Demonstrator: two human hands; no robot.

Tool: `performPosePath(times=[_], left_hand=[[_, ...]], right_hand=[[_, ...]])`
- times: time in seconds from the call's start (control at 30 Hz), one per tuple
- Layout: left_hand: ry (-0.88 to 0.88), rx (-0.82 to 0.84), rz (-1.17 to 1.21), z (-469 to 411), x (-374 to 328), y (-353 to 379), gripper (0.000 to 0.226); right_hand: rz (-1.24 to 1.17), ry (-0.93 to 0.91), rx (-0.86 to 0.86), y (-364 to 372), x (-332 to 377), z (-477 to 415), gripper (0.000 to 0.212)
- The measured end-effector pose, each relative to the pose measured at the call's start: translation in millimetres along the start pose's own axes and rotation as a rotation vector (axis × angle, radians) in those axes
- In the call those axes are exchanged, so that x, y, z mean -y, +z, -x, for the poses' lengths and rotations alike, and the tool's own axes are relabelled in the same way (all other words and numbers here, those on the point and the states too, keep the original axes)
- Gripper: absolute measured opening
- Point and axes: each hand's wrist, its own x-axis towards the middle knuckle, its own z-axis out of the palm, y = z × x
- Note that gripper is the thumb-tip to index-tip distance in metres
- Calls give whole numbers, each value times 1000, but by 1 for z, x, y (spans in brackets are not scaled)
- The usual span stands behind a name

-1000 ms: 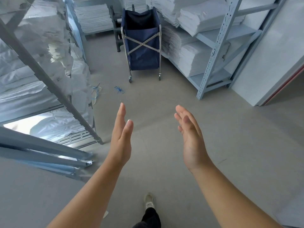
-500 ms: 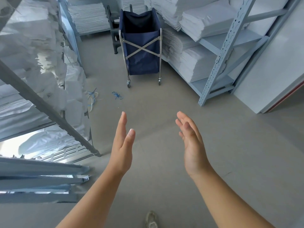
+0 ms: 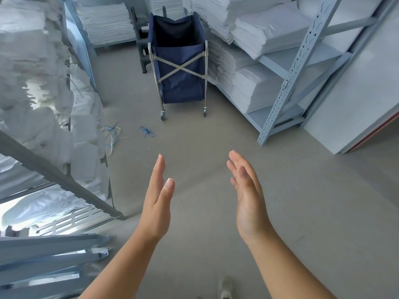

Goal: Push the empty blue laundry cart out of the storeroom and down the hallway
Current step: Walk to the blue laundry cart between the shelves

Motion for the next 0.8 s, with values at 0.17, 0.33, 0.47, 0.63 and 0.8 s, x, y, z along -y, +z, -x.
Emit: performPosePath(times=[0.17, 0.33, 0.47, 0.63, 0.8], left_hand=[[8, -5, 2, -24, -1, 6, 82], [7, -62, -1, -52, -1, 11, 78], [5, -79, 0, -76, -6, 20, 86], [-5, -93, -16, -110, -11, 37, 88], [-9, -98, -22, -139, -14, 59, 89]], right_hand=[[2, -4, 17, 1, 0, -24, 68], [0, 0, 54, 0, -1, -55, 73], [-10, 10, 79, -3, 3, -84, 71], [-27, 20, 87, -14, 10, -122, 70], [-27, 26, 101, -28, 15, -158, 72]])
